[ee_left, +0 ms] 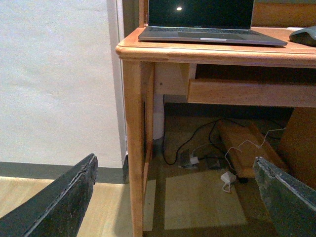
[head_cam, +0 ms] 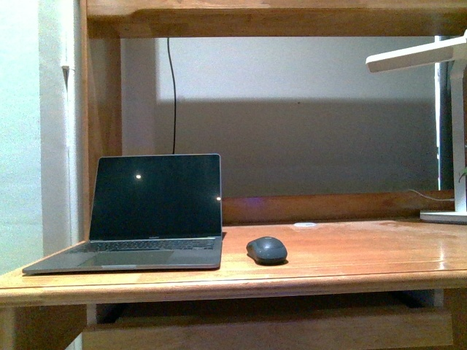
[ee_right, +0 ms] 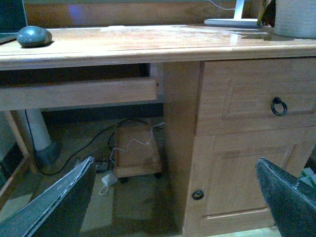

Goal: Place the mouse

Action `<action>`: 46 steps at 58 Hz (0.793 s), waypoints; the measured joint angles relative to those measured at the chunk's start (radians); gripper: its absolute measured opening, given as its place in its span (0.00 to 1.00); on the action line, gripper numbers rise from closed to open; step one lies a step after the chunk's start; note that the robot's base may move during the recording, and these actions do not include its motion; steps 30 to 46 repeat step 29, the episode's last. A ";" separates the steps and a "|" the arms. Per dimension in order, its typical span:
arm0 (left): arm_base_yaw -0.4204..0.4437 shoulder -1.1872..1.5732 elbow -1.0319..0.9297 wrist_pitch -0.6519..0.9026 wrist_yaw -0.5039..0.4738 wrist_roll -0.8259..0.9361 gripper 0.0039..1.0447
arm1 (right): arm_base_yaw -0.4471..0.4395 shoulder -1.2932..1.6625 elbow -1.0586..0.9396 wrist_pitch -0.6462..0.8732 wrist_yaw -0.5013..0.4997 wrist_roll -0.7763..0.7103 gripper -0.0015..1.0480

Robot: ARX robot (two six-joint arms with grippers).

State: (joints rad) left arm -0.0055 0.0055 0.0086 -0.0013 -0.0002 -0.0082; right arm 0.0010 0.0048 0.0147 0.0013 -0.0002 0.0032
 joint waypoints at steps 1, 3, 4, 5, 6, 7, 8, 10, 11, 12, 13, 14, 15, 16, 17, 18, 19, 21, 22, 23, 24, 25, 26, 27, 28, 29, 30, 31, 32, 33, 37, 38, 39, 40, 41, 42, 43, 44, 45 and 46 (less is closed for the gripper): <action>0.000 0.000 0.000 0.000 0.000 0.000 0.93 | 0.000 0.000 0.000 0.000 0.000 0.000 0.93; 0.000 0.000 0.000 0.000 0.000 0.000 0.93 | 0.000 0.000 0.000 0.000 0.000 0.000 0.93; 0.000 0.000 0.000 0.000 0.000 0.000 0.93 | 0.000 0.000 0.000 0.000 0.000 0.000 0.93; 0.000 0.000 0.000 0.000 0.000 0.000 0.93 | 0.000 0.000 0.000 0.000 0.000 0.000 0.93; 0.000 0.000 0.000 0.000 0.000 0.000 0.93 | 0.000 0.000 0.000 0.000 0.000 0.000 0.93; 0.000 0.000 0.000 0.000 0.000 0.000 0.93 | 0.000 0.000 0.000 0.000 0.000 0.000 0.93; 0.000 0.000 0.000 0.000 0.000 0.000 0.93 | 0.000 0.000 0.000 0.000 0.000 0.000 0.93; 0.000 0.000 0.000 0.000 0.000 0.000 0.93 | 0.000 0.000 0.000 0.000 0.000 0.000 0.93; 0.000 0.000 0.000 0.000 0.000 0.000 0.93 | 0.000 0.000 0.000 0.000 0.000 0.000 0.93; 0.000 0.000 0.000 0.000 0.000 0.000 0.93 | 0.000 0.000 0.000 0.000 0.000 0.000 0.93; 0.000 0.000 0.000 0.000 0.000 0.000 0.93 | 0.000 0.000 0.000 0.000 0.000 0.000 0.93; 0.000 0.000 0.000 0.000 0.000 0.000 0.93 | 0.000 0.000 0.000 0.000 0.000 0.000 0.93; 0.000 0.000 0.000 0.000 0.000 0.000 0.93 | 0.000 0.000 0.000 0.000 0.000 0.000 0.93; 0.000 0.000 0.000 0.000 0.000 0.000 0.93 | 0.000 0.000 0.000 0.000 0.000 0.000 0.93; 0.000 0.000 0.000 0.000 0.000 0.000 0.93 | 0.000 0.000 0.000 0.000 0.000 0.000 0.93; 0.000 0.000 0.000 0.000 0.000 0.000 0.93 | 0.000 0.000 0.000 0.000 0.000 0.000 0.93; 0.000 0.000 0.000 0.000 0.000 0.000 0.93 | 0.000 0.000 0.000 0.000 0.000 0.000 0.93; 0.000 0.000 0.000 0.000 0.000 0.000 0.93 | 0.000 0.000 0.000 0.000 0.000 0.000 0.93; 0.000 0.000 0.000 0.000 0.000 0.000 0.93 | 0.000 0.000 0.000 0.000 0.000 0.000 0.93; 0.000 0.000 0.000 0.000 0.000 0.000 0.93 | 0.000 0.000 0.000 0.000 0.000 0.000 0.93; 0.000 0.000 0.000 0.000 0.000 0.000 0.93 | 0.000 0.000 0.000 0.000 0.000 0.000 0.93; 0.000 0.000 0.000 0.000 0.000 0.000 0.93 | 0.000 0.000 0.000 0.000 0.000 0.000 0.93; 0.000 0.000 0.000 0.000 0.000 0.000 0.93 | 0.000 0.000 0.000 0.000 0.000 0.000 0.93; 0.000 0.000 0.000 0.000 0.000 0.000 0.93 | 0.000 0.000 0.000 0.000 0.000 0.000 0.93; 0.000 0.000 0.000 0.000 0.000 0.000 0.93 | 0.000 0.000 0.000 0.000 0.000 0.000 0.93; 0.000 0.000 0.000 0.000 0.000 0.000 0.93 | 0.000 0.000 0.000 0.000 0.000 0.000 0.93; 0.000 0.000 0.000 0.000 0.000 0.000 0.93 | 0.000 0.000 0.000 0.000 0.000 0.000 0.93; 0.000 0.000 0.000 0.000 0.000 0.000 0.93 | 0.000 0.000 0.000 0.000 0.000 0.000 0.93; 0.000 0.000 0.000 0.000 0.000 0.000 0.93 | 0.000 0.000 0.000 0.000 0.000 0.000 0.93; 0.000 0.000 0.000 0.000 0.000 0.000 0.93 | 0.000 0.000 0.000 0.000 0.000 0.000 0.93; 0.000 0.000 0.000 0.000 0.000 0.000 0.93 | 0.000 0.000 0.000 0.000 0.000 0.000 0.93; 0.000 0.000 0.000 0.000 0.000 0.000 0.93 | 0.000 0.000 0.000 0.000 0.000 0.000 0.93; 0.000 0.000 0.000 0.000 0.000 0.000 0.93 | 0.000 0.000 0.000 0.000 0.000 0.000 0.93; 0.000 0.000 0.000 0.000 0.000 0.000 0.93 | 0.000 0.000 0.000 0.000 0.000 0.000 0.93; 0.000 0.000 0.000 0.000 0.000 0.000 0.93 | 0.000 0.000 0.000 0.000 0.000 0.000 0.93; 0.000 0.000 0.000 0.000 0.000 0.000 0.93 | 0.000 0.000 0.000 0.000 0.000 0.000 0.93; 0.000 0.000 0.000 0.000 0.000 0.000 0.93 | 0.000 0.000 0.000 0.000 0.000 0.000 0.93; 0.000 0.000 0.000 0.000 0.000 0.000 0.93 | 0.000 0.000 0.000 0.000 0.000 0.000 0.93; 0.000 0.000 0.000 0.000 0.000 0.000 0.93 | 0.000 0.000 0.000 0.000 0.000 0.000 0.93; 0.000 0.000 0.000 0.000 0.000 0.000 0.93 | 0.000 0.000 0.000 0.000 0.000 0.000 0.93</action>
